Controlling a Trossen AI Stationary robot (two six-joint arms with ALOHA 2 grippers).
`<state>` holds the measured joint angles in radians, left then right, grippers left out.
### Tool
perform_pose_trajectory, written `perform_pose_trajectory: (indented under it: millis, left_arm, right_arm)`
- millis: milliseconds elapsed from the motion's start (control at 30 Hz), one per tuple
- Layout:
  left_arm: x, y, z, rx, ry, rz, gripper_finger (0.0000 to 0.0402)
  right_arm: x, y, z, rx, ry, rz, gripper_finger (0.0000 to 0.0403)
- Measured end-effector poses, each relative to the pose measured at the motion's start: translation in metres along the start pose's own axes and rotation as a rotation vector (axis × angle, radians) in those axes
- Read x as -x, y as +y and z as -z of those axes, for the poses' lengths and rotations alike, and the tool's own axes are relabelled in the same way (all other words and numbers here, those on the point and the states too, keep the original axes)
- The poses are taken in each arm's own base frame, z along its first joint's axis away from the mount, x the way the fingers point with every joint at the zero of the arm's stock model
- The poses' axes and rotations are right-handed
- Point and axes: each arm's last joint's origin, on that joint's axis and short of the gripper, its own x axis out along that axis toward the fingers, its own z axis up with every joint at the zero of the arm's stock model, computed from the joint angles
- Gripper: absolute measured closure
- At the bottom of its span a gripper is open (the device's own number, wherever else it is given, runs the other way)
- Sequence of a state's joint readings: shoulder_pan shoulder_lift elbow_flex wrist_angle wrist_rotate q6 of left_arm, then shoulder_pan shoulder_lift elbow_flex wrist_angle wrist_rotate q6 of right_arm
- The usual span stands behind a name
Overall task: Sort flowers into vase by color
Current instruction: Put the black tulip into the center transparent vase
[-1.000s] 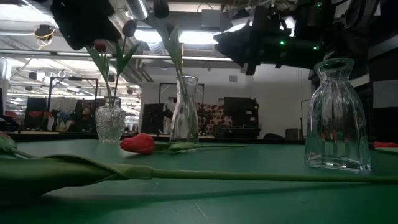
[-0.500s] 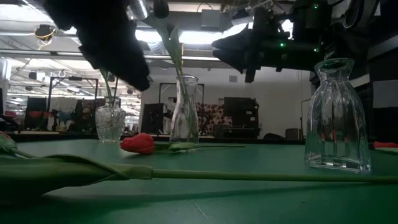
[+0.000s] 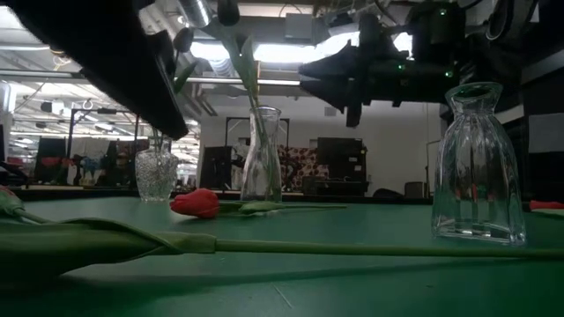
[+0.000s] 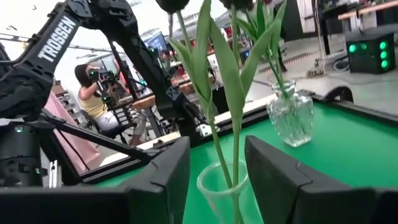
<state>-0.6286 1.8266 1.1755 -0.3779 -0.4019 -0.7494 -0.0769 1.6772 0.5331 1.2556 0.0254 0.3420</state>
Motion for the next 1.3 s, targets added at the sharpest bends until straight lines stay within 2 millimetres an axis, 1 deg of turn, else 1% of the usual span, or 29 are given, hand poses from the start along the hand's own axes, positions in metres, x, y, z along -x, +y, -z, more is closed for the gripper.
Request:
perform_pose_trajectory:
  millis: [267, 433, 600, 733, 800, 900, 1100, 1300]
  left_arm:
    - [-0.005, -0.016, 0.01, -0.056, -0.006, 0.028, 0.0264]
    - [-0.004, -0.032, 0.006, -0.099, -0.035, 0.045, 0.0264]
    - [-0.011, -0.046, 0.002, -0.156, -0.061, -0.002, 0.0264]
    - [-0.027, -0.048, 0.005, -0.2, -0.023, -0.045, 0.0264]
    - [-0.031, -0.048, 0.005, -0.194, -0.024, -0.046, 0.0264]
    - [-0.034, -0.047, 0.005, -0.167, -0.01, -0.051, 0.0264]
    - [-0.035, -0.048, 0.007, -0.149, -0.01, -0.051, 0.0264]
    - [-0.05, -0.047, 0.018, -0.147, 0.037, -0.066, 0.0264]
  right_arm:
    - [0.0, 0.0, 0.004, -0.076, 0.051, -0.021, 0.0249]
    - [0.0, 0.001, 0.006, -0.109, 0.072, -0.035, 0.0249]
    - [0.0, 0.002, 0.006, -0.126, 0.081, -0.049, 0.0249]
    - [0.0, 0.002, 0.006, -0.126, 0.079, -0.05, 0.0249]
    - [0.0, 0.002, 0.006, -0.126, 0.081, -0.049, 0.0249]
    - [0.0, 0.002, 0.007, -0.126, 0.086, -0.047, 0.0249]
    - [0.0, 0.001, 0.008, -0.126, 0.098, -0.041, 0.0249]
    - [0.0, 0.001, 0.009, -0.127, 0.113, -0.055, 0.0249]
